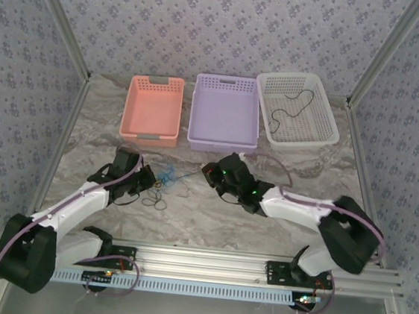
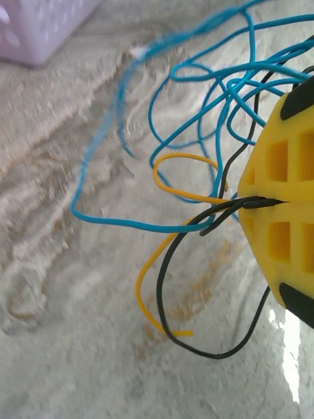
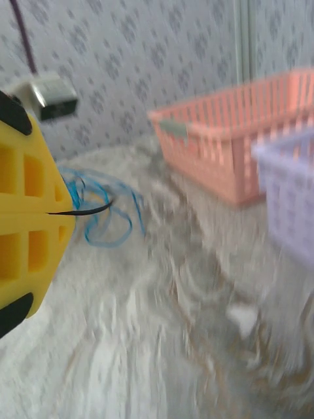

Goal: Untangle the cables

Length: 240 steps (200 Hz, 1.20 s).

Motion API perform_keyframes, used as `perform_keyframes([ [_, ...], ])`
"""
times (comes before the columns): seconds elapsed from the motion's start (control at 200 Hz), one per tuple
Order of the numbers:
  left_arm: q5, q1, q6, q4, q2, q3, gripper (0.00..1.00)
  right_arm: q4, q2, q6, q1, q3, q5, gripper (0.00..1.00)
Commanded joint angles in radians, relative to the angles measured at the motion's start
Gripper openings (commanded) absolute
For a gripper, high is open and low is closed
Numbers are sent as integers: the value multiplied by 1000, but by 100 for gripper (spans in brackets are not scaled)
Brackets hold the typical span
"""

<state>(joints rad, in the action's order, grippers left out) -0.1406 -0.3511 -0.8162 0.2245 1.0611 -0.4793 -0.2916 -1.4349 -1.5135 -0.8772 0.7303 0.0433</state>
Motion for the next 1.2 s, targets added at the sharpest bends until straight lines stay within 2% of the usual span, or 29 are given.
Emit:
perform_keyframes([
  [0.0,63,30,13,70,-28,-17,0,316,194,198,61,24,201,0],
  [0.11,47,31,1,44,-26,-16,0,479,301,324,82,93,249,0],
  [0.265,44,31,0,37,-8,-21,0,586,381,425,98,131,299,0],
  [0.41,24,31,0,20,0,-16,0,599,389,473,123,133,248,0],
  [0.525,12,31,-1,12,-2,-9,0,546,306,457,88,131,161,0],
  [0.665,-9,31,-1,-1,-14,2,0,480,85,452,1,208,50,35],
  [0.774,-82,31,-45,-27,-55,2,0,421,-72,396,-59,250,6,53],
  [0.974,-168,24,-130,-36,-180,-46,0,159,-169,191,-92,157,-23,66],
  [1.194,-203,24,-166,-38,-214,-56,0,-181,-305,-31,-57,91,-94,68],
])
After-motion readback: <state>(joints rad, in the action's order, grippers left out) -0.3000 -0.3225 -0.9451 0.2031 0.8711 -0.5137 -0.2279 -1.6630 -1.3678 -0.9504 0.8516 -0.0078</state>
